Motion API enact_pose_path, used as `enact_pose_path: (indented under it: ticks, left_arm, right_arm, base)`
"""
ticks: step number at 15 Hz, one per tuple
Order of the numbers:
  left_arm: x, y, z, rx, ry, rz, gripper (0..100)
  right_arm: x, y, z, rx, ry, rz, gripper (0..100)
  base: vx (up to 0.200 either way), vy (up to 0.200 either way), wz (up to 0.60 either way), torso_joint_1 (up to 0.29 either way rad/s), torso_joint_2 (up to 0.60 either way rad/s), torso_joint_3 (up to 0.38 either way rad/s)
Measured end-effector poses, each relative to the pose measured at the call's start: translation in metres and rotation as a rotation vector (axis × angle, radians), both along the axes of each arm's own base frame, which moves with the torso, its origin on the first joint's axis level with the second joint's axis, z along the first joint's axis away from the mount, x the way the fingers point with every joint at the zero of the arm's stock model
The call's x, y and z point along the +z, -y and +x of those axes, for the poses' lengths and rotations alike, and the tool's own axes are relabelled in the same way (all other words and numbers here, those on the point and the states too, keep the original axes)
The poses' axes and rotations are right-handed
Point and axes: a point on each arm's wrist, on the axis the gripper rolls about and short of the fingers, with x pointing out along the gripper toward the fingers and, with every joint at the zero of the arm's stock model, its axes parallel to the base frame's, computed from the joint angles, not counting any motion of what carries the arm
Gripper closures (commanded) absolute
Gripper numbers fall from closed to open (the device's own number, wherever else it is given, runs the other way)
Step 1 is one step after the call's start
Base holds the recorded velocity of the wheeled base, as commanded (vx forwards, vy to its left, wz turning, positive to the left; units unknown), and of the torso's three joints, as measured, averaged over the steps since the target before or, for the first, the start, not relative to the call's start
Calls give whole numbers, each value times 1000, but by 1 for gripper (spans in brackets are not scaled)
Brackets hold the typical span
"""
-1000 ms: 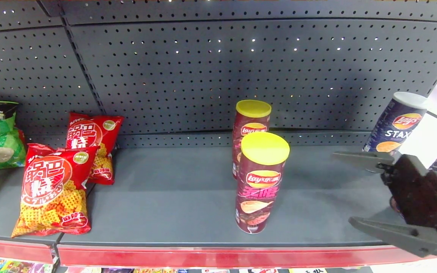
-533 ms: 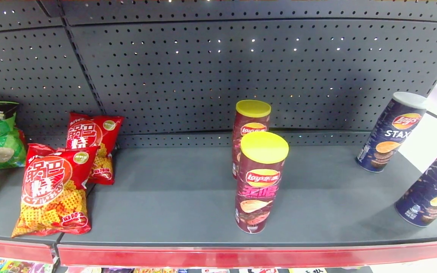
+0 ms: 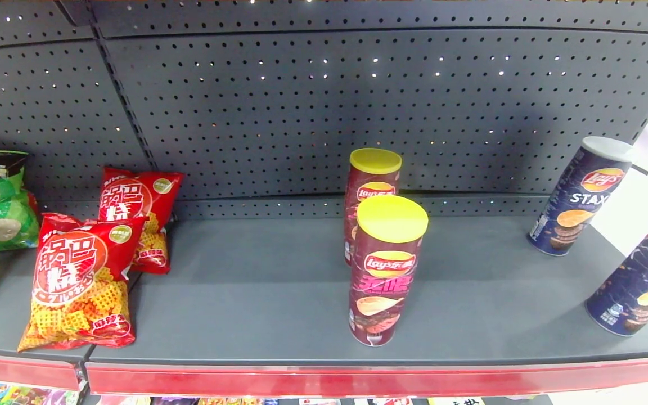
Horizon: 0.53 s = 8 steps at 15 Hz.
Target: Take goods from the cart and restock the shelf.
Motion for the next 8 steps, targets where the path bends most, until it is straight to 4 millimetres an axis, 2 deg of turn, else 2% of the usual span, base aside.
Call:
enact_pose_path:
  ticks: [2,8]
  left_arm:
    - [0,0,0,0,0,0,0]
    - [0,0,0,0,0,0,0]
  right_arm:
    - [-6,0,-2,-21,-9,8,0]
    - [-34,4,-5,-175,-211,45,0]
  base:
    - [0,0,0,0,0,0]
    - [0,0,0,0,0,0]
